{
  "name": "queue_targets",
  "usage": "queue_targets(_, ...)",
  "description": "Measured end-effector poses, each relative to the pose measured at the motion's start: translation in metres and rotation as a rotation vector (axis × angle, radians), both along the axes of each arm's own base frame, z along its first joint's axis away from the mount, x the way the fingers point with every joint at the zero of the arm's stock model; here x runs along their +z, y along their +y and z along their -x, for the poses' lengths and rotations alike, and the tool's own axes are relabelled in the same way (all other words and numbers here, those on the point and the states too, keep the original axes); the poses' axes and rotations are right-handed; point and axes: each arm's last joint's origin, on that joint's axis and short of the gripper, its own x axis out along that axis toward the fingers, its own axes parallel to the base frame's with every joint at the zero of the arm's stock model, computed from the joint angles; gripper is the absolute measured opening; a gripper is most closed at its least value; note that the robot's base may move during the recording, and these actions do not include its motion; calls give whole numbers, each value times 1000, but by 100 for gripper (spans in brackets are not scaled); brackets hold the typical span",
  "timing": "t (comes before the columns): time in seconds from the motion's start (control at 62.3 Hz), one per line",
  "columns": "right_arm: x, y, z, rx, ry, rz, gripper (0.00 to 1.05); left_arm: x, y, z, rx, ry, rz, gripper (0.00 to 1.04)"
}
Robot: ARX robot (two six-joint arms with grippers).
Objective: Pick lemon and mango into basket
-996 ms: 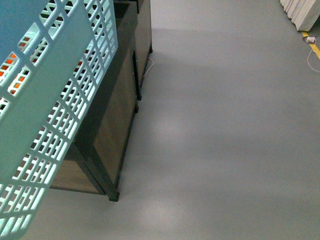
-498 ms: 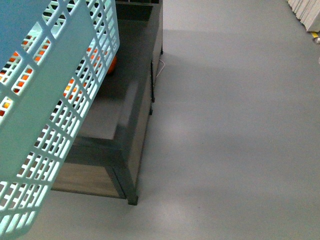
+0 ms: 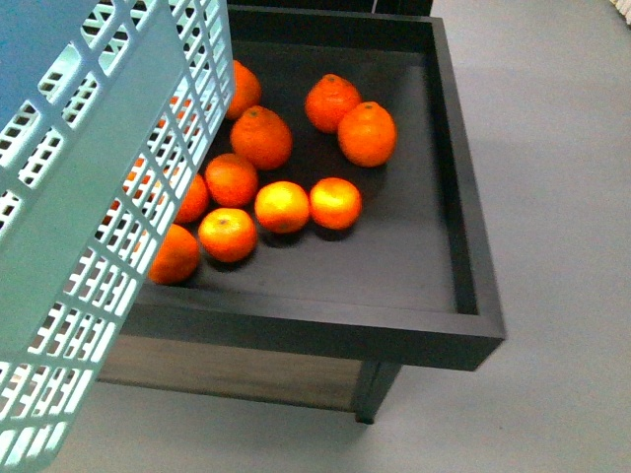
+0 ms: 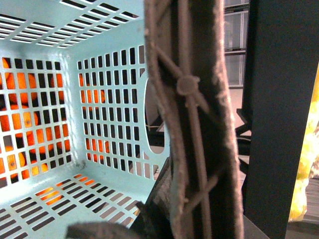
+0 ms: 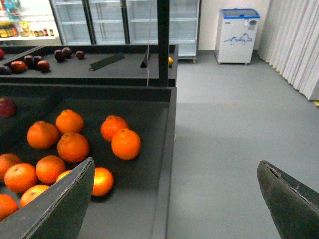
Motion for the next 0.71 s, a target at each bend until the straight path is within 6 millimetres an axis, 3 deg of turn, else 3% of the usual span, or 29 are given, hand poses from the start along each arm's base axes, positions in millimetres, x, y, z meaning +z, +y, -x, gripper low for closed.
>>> queue_targets(0.707, 0, 0, 0, 0, 0, 0, 96, 0, 0, 0, 0, -1, 0, 5)
